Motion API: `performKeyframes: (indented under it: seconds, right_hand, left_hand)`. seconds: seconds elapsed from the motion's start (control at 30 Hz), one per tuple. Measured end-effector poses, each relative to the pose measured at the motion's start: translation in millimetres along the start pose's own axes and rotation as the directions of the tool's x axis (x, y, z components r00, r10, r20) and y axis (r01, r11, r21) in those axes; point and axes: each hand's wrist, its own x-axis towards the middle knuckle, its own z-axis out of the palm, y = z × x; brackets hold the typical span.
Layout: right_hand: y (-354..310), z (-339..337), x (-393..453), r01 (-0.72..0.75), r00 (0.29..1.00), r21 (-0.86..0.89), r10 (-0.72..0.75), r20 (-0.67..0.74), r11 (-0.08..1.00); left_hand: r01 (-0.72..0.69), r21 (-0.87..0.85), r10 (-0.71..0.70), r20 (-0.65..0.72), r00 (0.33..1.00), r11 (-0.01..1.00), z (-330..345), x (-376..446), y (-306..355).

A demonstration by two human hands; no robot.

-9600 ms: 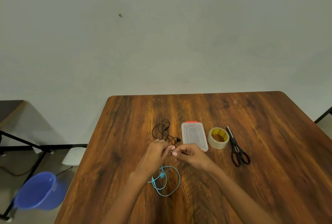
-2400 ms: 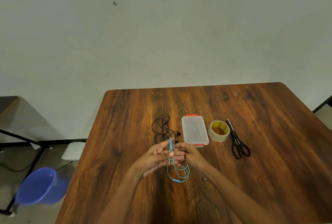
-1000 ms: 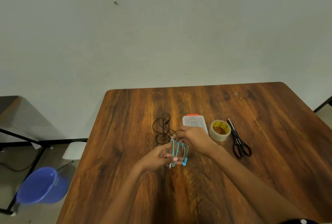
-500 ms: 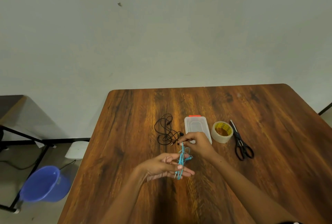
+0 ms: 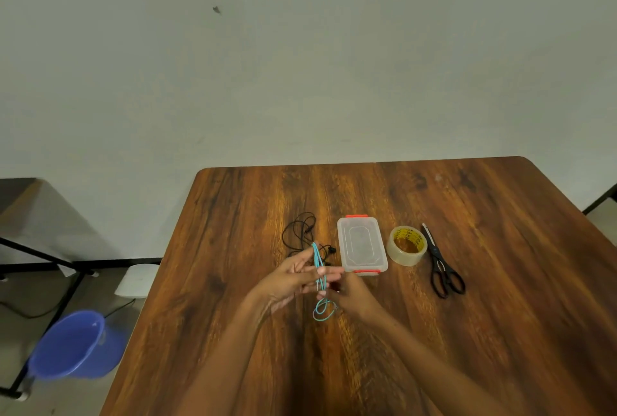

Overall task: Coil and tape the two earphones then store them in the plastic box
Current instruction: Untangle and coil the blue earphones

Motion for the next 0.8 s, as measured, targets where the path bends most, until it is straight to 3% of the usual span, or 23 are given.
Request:
performKeyframes:
  seconds: [0.17,0.3,0.53,0.63,0.73,0.8]
  right_hand:
    - [-6.5,3.6,-0.1,0.032,0.999,-0.261,-0.042,-0.034,0.965]
    - [-13.2,3.5,-0.2,0.021,0.992,-0.419,-0.071,-0.105,0.908]
    - [-12.7,-7.6,-3.0,-0.09,0.932,-0.265,-0.013,-0.362,0.96]
    - [-19.4,-14.6,-2.1,-0.061,0.94,-0.202,-0.012,-0.341,0.977]
    - [-22.5,-27.5,-1.1,-0.037,0.905,-0.099,-0.008,-0.424,0.994]
    - [-25.6,-31.5,-2.1,-0.008,0.938,-0.129,-0.037,-0.345,0.992]
  left_hand:
    - [-0.036,0.058,0.045,-0.168,0.985,0.998,-5.5,4.6,-8.1]
    - [-0.071,-0.023,0.064,-0.22,0.973,0.997,-8.1,4.7,-13.2]
    - [-0.03,-0.041,0.023,-0.164,0.986,0.999,-13.3,-7.3,-16.3]
    - [-0.032,-0.061,0.024,-0.137,0.99,0.998,-15.7,-10.5,-18.7]
    - [-0.036,-0.081,0.026,-0.114,0.993,0.996,-17.7,-12.2,-17.9]
    - [-0.052,-0.086,0.042,-0.106,0.993,0.995,-18.1,-11.9,-17.0]
